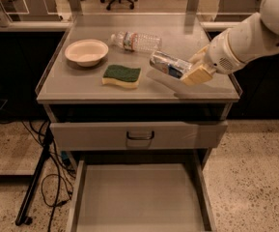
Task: Place redbull can into middle drawer
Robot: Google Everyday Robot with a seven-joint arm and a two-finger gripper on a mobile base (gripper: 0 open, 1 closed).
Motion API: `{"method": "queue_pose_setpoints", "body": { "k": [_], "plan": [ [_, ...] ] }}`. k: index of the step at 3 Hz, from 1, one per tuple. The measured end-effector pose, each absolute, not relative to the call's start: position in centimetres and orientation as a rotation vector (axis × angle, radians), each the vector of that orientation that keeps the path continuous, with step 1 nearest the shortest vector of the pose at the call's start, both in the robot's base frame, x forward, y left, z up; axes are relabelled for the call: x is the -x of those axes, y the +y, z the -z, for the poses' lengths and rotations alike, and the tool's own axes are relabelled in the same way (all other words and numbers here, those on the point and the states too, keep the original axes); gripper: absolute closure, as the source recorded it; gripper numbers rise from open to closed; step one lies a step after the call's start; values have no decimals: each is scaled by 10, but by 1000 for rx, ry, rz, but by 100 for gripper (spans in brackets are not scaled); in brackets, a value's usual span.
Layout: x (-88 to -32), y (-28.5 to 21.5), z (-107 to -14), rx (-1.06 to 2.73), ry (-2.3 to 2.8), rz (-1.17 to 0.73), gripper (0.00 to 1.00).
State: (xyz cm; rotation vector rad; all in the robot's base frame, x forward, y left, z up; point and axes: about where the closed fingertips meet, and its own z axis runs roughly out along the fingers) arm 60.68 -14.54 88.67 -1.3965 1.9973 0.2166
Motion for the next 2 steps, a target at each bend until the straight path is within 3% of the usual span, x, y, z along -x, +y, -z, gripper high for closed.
{"method": "queue_pose_setpoints", "body": {
  "k": [2],
  "plan": [
    [-526, -159, -902, 1449, 1970, -189, 100]
  ]
}}
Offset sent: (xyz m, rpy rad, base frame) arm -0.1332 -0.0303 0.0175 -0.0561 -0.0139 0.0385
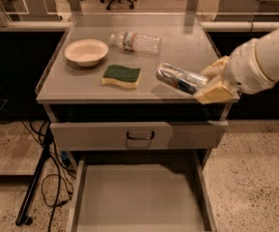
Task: Place redbull can into middle drawer
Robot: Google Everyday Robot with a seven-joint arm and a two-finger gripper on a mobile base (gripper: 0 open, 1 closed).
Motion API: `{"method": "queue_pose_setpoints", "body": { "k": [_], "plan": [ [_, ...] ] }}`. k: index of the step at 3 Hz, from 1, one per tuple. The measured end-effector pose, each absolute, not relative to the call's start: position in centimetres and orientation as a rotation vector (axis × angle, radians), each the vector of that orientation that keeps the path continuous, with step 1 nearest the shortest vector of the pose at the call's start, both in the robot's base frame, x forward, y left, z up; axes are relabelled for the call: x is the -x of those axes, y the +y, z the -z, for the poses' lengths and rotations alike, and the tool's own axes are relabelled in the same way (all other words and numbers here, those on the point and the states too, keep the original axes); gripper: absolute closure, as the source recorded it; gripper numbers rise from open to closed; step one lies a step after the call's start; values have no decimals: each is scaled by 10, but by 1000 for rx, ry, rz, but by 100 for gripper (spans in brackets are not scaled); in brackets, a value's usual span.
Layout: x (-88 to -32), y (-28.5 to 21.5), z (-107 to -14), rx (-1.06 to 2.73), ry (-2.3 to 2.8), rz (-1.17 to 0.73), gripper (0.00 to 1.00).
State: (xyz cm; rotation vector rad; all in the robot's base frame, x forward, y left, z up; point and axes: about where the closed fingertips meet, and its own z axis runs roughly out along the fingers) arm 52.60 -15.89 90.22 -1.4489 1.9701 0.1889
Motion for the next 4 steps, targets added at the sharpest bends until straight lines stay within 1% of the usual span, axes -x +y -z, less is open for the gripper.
{"method": "queue_pose_setpoints", "body": {
  "k": [1, 2, 3, 4],
  "plan": [
    [-482, -170, -894, 1462, 2000, -177, 100],
    [-475, -165, -886, 1463, 2005, -189, 100],
    [-455, -150, -850, 1453, 2022, -254, 100],
    [-432, -132, -795, 1455, 2054, -321, 100]
  ]
}}
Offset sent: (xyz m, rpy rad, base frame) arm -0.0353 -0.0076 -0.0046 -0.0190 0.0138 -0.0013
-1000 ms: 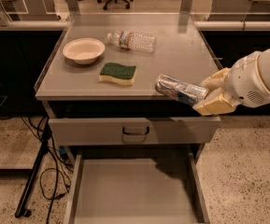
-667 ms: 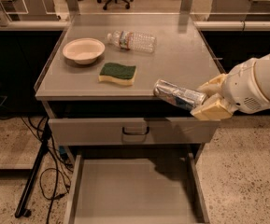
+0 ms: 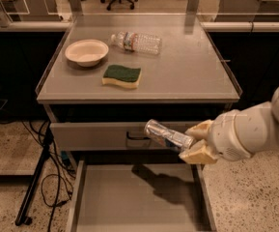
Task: Place redbull can into middle drawer
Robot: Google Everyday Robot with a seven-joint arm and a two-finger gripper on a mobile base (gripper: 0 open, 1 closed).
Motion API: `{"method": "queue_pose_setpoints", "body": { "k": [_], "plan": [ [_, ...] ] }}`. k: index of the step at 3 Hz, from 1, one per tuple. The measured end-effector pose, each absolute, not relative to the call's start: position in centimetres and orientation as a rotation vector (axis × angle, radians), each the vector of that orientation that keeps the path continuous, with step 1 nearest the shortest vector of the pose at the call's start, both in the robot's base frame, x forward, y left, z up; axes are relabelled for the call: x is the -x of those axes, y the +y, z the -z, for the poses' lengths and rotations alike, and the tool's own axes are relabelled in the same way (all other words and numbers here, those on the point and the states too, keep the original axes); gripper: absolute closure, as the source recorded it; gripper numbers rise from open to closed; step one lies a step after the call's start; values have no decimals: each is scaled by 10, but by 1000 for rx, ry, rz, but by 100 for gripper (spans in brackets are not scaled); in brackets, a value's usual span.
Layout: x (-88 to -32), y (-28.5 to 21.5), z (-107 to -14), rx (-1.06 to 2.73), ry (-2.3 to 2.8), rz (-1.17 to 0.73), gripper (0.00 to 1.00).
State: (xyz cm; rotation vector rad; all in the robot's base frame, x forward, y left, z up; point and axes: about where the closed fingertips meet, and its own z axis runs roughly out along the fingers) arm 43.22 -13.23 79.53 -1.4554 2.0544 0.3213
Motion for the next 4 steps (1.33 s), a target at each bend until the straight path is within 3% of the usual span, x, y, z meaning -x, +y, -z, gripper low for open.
{"method": "queue_pose_setpoints", "body": {
  "k": [3, 4],
  "plan": [
    [-400, -99, -652, 1421, 2110, -354, 100],
    [-403, -98, -649, 1422, 2113, -357, 100]
  ]
}}
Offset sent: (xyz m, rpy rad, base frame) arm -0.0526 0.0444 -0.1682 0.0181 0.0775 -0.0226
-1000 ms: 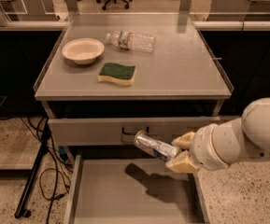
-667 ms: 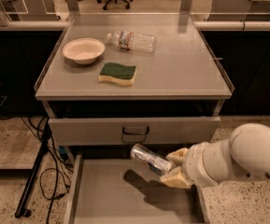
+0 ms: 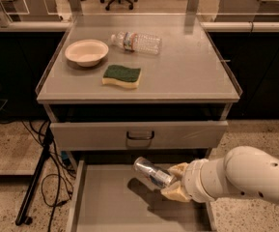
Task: Place redbull can into middle drawer
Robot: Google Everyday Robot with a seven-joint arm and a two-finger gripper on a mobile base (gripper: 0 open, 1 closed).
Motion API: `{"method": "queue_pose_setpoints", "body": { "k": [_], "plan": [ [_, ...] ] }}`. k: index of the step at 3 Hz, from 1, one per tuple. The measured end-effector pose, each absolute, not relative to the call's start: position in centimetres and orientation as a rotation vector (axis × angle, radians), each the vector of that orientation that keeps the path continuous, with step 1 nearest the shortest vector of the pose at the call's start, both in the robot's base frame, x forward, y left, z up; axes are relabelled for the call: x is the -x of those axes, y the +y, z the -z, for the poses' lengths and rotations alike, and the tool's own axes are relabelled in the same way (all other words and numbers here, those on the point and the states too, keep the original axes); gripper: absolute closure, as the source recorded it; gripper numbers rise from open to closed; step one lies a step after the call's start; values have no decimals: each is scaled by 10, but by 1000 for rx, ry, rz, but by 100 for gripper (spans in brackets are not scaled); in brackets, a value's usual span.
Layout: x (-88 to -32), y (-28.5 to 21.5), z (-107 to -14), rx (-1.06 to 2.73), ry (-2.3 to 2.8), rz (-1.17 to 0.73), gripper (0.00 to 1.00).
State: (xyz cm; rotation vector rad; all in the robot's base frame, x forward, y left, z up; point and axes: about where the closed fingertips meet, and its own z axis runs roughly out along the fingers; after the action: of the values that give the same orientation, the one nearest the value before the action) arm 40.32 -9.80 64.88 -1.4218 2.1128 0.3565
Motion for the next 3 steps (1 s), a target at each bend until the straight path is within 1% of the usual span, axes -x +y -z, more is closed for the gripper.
{"method": "queue_pose_setpoints", "body": {
  "k": [1, 3],
  "plan": [
    [-426, -96, -622, 1415, 2139, -389, 100],
    [-515, -95, -539, 1370, 2155, -475, 100]
  ]
}}
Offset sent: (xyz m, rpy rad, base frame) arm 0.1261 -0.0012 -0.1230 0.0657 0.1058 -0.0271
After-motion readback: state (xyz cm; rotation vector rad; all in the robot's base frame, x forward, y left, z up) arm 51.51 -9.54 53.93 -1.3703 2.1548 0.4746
